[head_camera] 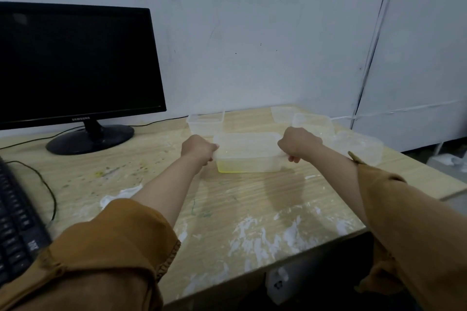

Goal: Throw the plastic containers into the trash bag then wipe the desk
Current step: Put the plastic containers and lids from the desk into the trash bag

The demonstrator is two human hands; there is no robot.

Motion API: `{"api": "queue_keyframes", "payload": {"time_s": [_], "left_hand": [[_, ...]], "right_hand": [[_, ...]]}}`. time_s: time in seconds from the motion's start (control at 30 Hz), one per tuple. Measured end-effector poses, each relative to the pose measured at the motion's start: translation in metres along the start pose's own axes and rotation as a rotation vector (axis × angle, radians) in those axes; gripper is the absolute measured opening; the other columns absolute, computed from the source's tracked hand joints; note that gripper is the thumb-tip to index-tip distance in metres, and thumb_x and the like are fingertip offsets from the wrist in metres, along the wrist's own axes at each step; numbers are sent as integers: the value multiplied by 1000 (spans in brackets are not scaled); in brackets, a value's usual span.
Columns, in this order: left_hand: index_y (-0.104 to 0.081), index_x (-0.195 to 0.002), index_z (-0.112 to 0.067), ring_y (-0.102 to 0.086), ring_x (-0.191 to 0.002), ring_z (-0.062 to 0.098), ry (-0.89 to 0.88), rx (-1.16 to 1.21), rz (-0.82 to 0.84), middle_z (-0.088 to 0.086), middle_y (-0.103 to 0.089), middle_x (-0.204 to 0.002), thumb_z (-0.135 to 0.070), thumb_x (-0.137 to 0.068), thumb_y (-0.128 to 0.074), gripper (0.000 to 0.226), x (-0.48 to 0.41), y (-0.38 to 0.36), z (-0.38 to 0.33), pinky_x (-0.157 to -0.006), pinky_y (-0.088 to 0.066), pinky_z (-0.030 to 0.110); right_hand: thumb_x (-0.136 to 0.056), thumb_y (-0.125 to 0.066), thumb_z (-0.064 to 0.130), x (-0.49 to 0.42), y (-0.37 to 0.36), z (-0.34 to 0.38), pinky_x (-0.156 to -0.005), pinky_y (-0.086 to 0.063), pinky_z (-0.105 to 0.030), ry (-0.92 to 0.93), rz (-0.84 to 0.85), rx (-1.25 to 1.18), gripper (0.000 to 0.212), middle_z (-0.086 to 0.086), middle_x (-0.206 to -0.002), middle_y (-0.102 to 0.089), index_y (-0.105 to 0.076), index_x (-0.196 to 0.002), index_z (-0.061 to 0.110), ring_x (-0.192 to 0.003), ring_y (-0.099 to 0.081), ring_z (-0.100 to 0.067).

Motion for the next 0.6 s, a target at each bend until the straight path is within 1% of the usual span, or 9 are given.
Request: {"api": "queue_keyframes", "payload": {"time_s": [0.07, 0.13, 0.2, 0.3, 0.37, 0.43, 0.5, 0.53, 0.6], "left_hand": [[-48, -62, -10, -58, -74, 26, -2, -17, -8, 14, -60, -81, -17, -87, -64, 31, 0, -1, -1, -73, -50, 34], [-48, -62, -9, -57, -68, 26, 8, -36, 3, 14, -59, -76, -16, -88, -64, 31, 0, -1, -3, -65, -50, 32], [-47, -61, -7, -53, -58, 23, 20, -39, 30, 12, -56, -66, -14, -88, -64, 32, -1, 0, -5, -56, -46, 29], [-49, -64, -5, -49, -52, 20, 18, -82, 71, 11, -52, -61, -14, -90, -62, 31, 1, 2, -8, -52, -44, 26], [-54, -72, -1, -49, -52, 20, -22, -207, 89, 11, -53, -61, -18, -93, -58, 27, 2, 2, -10, -53, -45, 26], [-59, -89, 4, -58, -64, 26, -64, -353, 109, 16, -60, -74, -20, -95, -53, 26, 4, 1, -15, -62, -51, 32], [-50, -120, 3, -57, -103, 34, -96, -510, 86, 23, -54, -118, -21, -96, -51, 34, 3, -2, -18, -87, -50, 41], [-39, -131, 0, -47, -119, 35, -120, -583, 48, 22, -40, -135, -18, -96, -50, 41, 4, -4, -21, -95, -44, 42], [-31, -137, -8, -34, -127, 33, -215, -643, -69, 16, -24, -143, -12, -95, -48, 46, 6, -10, -23, -96, -39, 42]], "right_hand": [[-86, -36, 5, -2, 0, -2, -60, -40, -22, 4, 27, -52, 26, -6, -58, -62, -51, -65, 8, -49, -58, -17], [-85, -36, 3, -4, 0, -3, -64, -43, -27, 15, 36, -88, 27, -8, -60, -62, -51, -64, 6, -50, -58, -19], [-85, -36, 0, -4, 2, -3, -62, -43, -29, 16, 27, -86, 28, -9, -59, -59, -50, -61, 5, -50, -55, -20], [-86, -35, -3, -4, 2, -1, -56, -41, -28, 23, 32, -64, 31, -10, -57, -56, -48, -59, 4, -47, -52, -19], [-87, -34, -4, -2, 0, 0, -62, -44, -30, 35, 45, -8, 32, -9, -62, -58, -48, -60, 6, -51, -55, -20], [-88, -34, -4, 0, -1, 1, -66, -41, -30, 44, 21, 81, 31, -5, -66, -54, -45, -62, 9, -58, -54, -21], [-89, -34, -1, 3, -1, 4, -69, -37, -32, 64, -34, 146, 25, -6, -81, -53, -46, -70, 9, -71, -52, -23], [-91, -35, 1, 3, -1, 6, -73, -37, -35, 75, -71, 170, 19, -9, -96, -52, -51, -83, 7, -85, -52, -27], [-93, -35, 6, 0, -3, 8, -81, -39, -38, 129, -166, 171, 29, -13, -125, -43, -48, -119, 5, -115, -44, -32]]}}
Point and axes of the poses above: each hand's wrist, its own x-axis away from the middle knuckle, its own y-axis out of the back of the hand, z = x × y, the point moved 1 cm from there along -x, towards the middle knuckle
